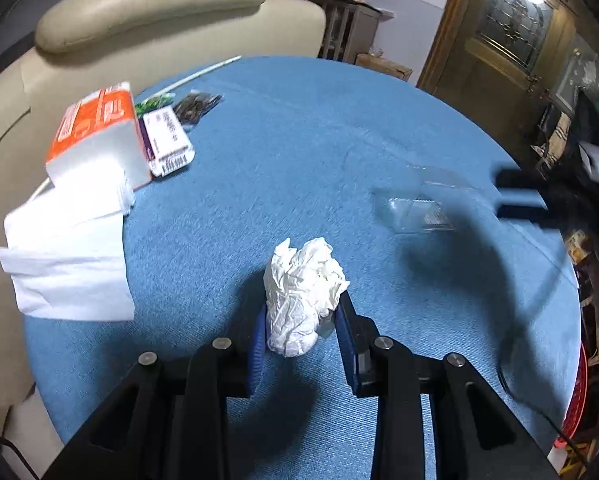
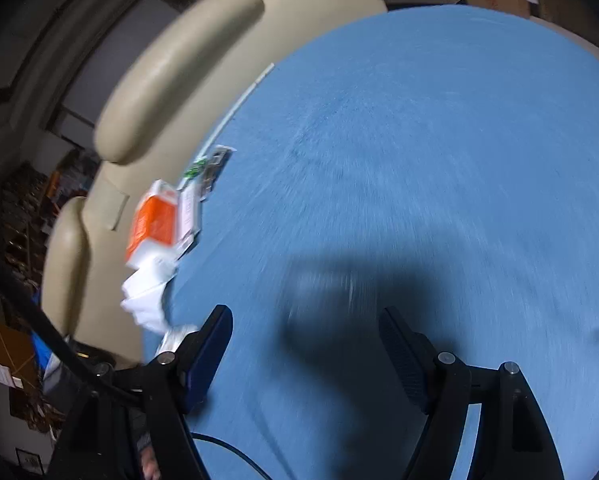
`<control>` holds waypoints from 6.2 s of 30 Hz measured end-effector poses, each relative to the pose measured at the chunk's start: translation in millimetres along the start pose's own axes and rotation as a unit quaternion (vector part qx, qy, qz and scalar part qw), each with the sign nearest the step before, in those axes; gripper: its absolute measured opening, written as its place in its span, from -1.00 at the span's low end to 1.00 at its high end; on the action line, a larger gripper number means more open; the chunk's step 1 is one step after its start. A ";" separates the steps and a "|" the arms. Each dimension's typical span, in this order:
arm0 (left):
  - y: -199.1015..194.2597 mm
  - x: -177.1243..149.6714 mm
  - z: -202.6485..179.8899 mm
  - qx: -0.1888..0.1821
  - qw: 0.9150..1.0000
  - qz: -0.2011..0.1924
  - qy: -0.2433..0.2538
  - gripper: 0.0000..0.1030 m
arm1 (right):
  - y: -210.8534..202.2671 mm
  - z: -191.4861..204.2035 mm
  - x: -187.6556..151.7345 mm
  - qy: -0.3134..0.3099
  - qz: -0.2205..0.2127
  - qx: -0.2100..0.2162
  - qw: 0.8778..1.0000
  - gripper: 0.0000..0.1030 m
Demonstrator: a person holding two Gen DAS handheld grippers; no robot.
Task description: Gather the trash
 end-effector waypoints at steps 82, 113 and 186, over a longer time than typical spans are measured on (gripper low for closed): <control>-10.5 -57.3 -131.2 0.024 0.991 0.016 0.128 -0.34 | -143.1 -26.7 -163.4 0.062 -0.204 -0.221 0.952 0.64; -27.2 -45.1 -87.9 0.054 0.995 -0.005 0.082 -0.34 | -122.4 10.0 -129.6 0.017 -0.212 -0.193 0.958 0.64; -25.4 -112.7 -296.7 -0.082 0.957 0.020 0.277 -0.34 | -270.4 -162.5 -319.9 0.241 -0.229 -0.355 0.874 0.67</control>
Point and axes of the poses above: each gripper's, at about its wrist camera, not at the fingertips, and y roughly the way its jaws point, z to its left, x to its top, the point moved 9 cm from there along y, roughly the way its jaws point, and after that the axes turned 8 degrees about -y, right-handed, at the moved point
